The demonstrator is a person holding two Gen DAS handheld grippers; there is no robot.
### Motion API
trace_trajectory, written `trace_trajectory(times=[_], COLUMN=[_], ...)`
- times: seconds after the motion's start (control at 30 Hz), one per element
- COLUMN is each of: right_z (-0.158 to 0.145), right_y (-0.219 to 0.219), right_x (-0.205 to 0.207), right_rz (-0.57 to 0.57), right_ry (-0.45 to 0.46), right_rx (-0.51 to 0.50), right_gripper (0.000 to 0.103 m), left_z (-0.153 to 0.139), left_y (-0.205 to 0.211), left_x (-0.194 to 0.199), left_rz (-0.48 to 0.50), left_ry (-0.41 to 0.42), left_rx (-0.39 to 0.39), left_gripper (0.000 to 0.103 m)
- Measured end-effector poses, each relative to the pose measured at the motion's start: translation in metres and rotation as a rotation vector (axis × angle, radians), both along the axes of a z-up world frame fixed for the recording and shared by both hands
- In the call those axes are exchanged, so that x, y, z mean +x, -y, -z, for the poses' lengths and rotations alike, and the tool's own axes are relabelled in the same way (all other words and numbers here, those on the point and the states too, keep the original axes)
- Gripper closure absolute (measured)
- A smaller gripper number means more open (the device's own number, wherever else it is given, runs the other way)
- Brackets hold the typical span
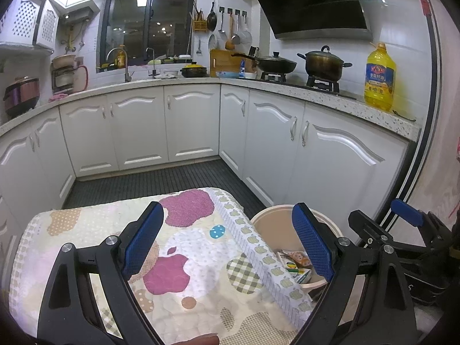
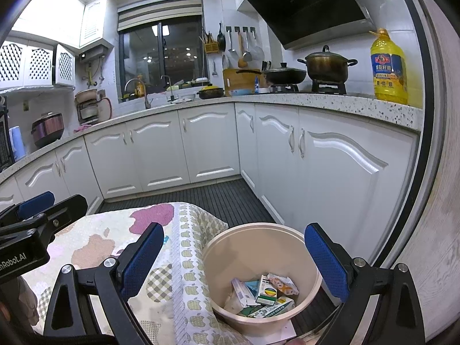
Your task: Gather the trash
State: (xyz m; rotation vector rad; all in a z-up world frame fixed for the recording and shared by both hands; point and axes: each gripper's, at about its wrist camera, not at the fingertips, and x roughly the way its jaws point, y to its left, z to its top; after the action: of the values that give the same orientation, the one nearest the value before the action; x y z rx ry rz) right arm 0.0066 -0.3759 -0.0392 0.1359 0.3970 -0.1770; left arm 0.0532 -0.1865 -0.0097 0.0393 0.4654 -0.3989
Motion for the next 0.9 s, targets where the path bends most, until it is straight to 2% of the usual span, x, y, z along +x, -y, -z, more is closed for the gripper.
trace_trajectory(times=[0.9], right_z=[0.0010], right_y=[0.0018], right_x=[0.0034], right_rz=[-0.005], right_ry=[-0.012], right_rx=[0.001], right_gripper=[0.005], left_z=[0.0010], left_y=[-0.0006], left_x=[0.0000], left_rz=[0.014], left_ry=[0.009], left_rx=[0.012], left_gripper=[0.012])
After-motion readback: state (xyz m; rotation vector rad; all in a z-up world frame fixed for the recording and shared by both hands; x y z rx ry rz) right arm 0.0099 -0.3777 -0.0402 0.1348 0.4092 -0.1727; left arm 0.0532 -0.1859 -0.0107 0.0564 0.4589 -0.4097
